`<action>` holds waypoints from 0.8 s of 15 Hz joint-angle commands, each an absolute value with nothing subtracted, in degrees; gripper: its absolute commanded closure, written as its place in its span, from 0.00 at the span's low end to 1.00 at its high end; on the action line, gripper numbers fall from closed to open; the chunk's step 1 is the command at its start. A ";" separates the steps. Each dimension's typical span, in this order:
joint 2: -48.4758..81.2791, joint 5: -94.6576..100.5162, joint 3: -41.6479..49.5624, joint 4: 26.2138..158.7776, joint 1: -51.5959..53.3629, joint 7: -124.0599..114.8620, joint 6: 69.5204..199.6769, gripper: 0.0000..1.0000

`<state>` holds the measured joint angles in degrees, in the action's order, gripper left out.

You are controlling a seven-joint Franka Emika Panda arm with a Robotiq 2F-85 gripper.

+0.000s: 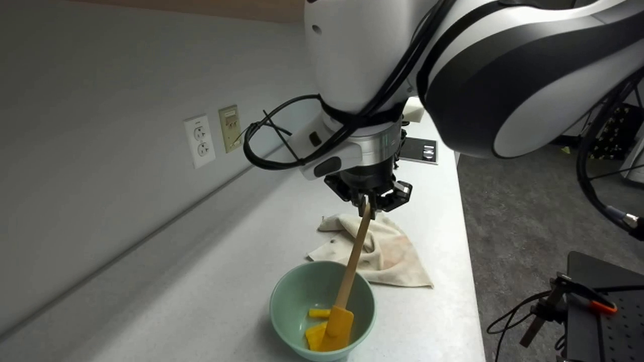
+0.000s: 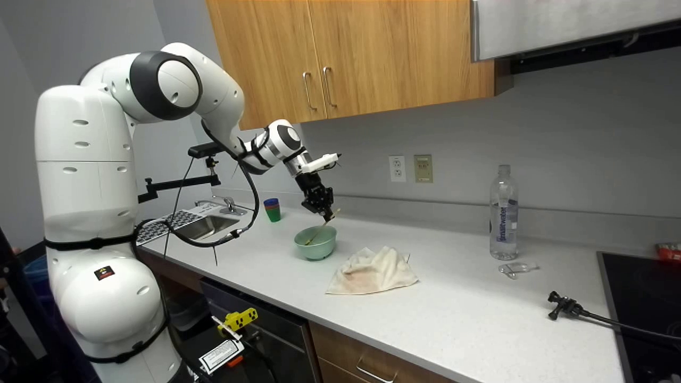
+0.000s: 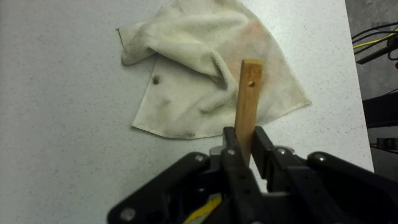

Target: Use the wooden spatula to stir the contents in the green bowl

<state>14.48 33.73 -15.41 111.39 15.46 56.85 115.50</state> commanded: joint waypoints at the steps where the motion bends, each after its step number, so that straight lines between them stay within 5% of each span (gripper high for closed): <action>1: 14.48 32.71 -14.85 110.89 14.94 56.26 116.95 0.96; 12: 14.74 45.11 -14.28 110.19 16.73 39.48 116.61 0.96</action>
<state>14.47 42.43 -14.29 111.24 16.12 40.91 117.98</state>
